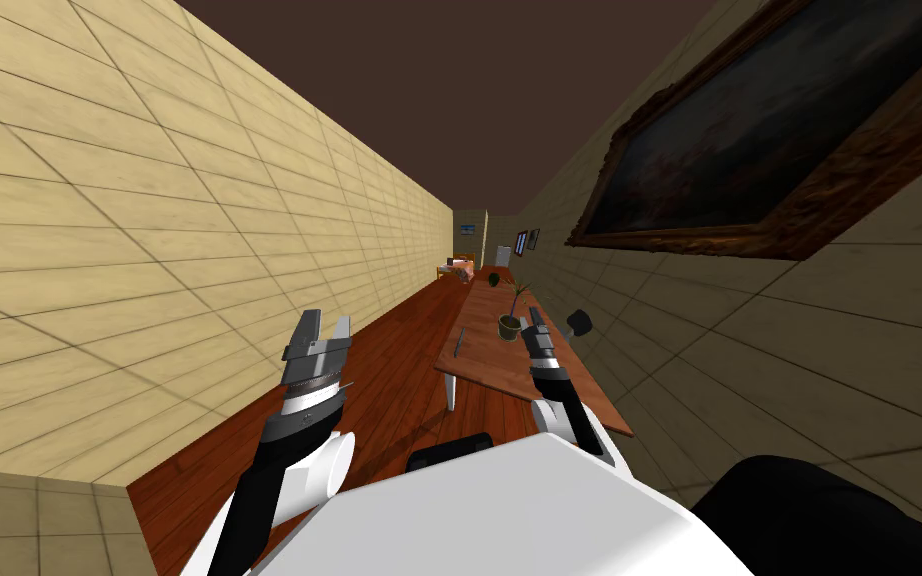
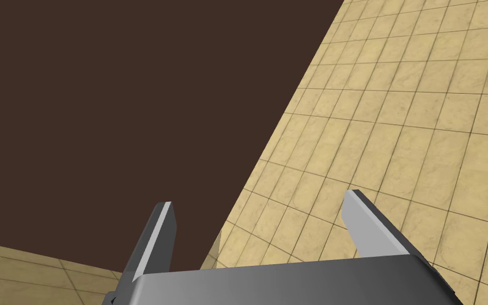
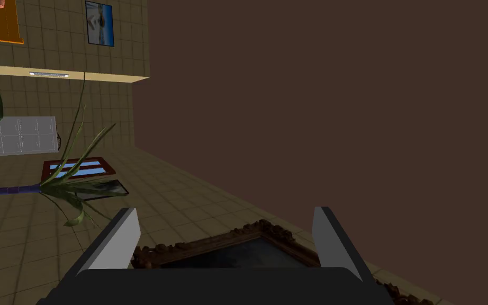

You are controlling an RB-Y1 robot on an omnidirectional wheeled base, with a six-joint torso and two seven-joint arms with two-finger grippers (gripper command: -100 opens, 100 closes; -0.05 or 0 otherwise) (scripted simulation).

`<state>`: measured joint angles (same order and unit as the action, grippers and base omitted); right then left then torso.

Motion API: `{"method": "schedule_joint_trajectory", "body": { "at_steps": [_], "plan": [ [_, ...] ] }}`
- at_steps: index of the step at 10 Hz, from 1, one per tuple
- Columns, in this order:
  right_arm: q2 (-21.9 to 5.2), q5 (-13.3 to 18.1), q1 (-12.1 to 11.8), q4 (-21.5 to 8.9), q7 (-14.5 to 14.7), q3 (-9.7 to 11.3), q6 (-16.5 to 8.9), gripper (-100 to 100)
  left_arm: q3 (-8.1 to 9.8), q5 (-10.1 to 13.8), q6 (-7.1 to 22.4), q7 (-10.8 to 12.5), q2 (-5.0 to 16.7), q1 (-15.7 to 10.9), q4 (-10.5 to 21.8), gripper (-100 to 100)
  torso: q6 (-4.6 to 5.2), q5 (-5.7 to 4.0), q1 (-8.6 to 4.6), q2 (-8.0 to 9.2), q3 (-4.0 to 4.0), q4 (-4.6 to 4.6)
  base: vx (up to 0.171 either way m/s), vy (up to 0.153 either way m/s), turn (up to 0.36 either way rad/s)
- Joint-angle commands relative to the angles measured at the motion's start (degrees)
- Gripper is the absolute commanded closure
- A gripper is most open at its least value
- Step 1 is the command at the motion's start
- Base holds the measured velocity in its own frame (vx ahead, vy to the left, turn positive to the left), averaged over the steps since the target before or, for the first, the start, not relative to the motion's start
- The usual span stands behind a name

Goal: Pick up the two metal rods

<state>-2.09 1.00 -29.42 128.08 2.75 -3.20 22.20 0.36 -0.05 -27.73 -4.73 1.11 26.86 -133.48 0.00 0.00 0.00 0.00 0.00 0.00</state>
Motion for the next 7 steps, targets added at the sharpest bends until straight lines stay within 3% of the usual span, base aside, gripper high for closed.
{"method": "schedule_joint_trajectory", "body": {
  "at_steps": [1, 4, 7],
  "plan": [
    [-2.11, -0.16, 0.39, -1.16, 0.46, 0.32, -0.72, -100, 0.00, 0.00, 0.00, 0.00, 0.00, 0.00, 0.00, 0, 0.00, 0.00, 0.00, 0.00, 0.00, 0.00, 0.016, 0.029, 0.031],
    [-4.97, -0.54, 1.30, -3.79, 1.54, 1.06, -2.39, -100, -0.01, 0.00, 0.00, 0.00, -0.01, 0.00, 0.00, 0, -0.01, 0.05, 0.23, -0.12, -0.07, -0.03, 0.031, 0.065, 0.032],
    [-8.75, -1.29, 3.10, -8.83, 3.67, 2.50, -5.68, -100, -0.01, 0.00, 0.00, 0.00, -0.01, 0.01, 0.00, 0, 0.00, 0.09, 0.39, -0.26, -0.16, -0.07, 0.067, 0.107, 0.061]
  ]
}}
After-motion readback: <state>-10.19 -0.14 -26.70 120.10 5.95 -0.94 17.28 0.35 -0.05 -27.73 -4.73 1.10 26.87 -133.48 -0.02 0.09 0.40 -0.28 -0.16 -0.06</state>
